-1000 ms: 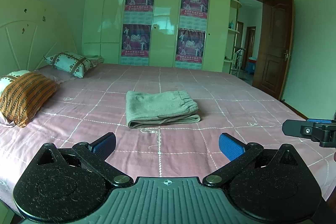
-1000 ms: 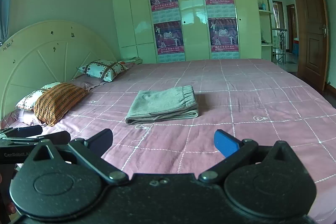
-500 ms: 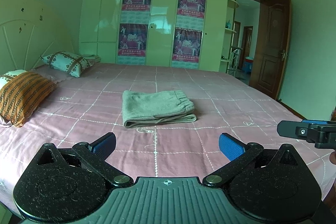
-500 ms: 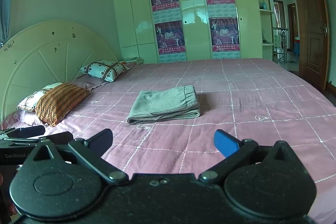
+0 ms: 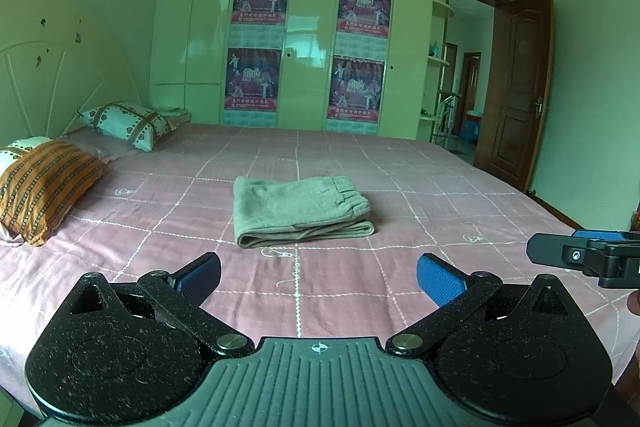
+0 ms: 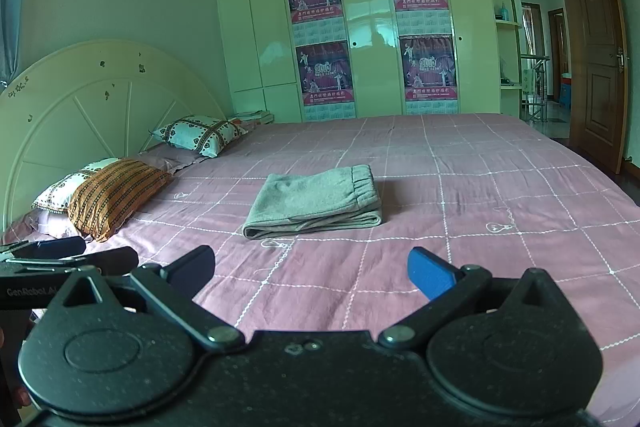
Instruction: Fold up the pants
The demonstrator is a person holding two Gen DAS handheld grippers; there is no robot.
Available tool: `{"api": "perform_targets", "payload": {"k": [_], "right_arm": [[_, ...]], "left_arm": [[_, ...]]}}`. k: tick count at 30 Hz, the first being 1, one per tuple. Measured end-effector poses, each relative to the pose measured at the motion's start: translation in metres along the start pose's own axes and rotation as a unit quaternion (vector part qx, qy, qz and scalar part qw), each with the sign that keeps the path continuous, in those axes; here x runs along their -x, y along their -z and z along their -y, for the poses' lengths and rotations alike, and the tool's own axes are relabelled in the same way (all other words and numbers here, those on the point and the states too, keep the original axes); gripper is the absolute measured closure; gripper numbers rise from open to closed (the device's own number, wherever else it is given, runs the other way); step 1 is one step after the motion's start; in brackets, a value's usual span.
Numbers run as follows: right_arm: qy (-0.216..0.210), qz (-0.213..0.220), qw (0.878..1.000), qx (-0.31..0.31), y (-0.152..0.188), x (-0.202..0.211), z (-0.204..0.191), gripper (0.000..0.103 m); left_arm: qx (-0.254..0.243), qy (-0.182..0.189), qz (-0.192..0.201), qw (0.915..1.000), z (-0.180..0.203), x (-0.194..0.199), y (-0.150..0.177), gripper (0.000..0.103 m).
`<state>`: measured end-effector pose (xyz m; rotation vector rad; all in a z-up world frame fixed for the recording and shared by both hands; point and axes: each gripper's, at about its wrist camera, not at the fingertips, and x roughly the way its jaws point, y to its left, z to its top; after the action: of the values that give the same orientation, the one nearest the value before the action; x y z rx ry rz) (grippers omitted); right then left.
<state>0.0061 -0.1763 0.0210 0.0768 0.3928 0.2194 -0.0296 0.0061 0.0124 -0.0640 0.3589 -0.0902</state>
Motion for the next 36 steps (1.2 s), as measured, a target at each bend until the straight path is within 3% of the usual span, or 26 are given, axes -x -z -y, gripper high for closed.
{"api": "perform_targets", "payload": {"k": [30, 36], "right_arm": [[0.005, 0.004, 1.000, 0.008, -0.0051, 0.0041, -0.0034, 0.006], [0.003, 0.002, 1.000, 0.013, -0.0039, 0.0033, -0.0018, 0.006]], "left_arm": [[-0.004, -0.002, 0.007, 1.0000, 0.0030, 0.0004, -0.0013, 0.000], [-0.015, -0.026, 0.016, 0.9994, 0.0046, 0.0018, 0.0010, 0.000]]}}
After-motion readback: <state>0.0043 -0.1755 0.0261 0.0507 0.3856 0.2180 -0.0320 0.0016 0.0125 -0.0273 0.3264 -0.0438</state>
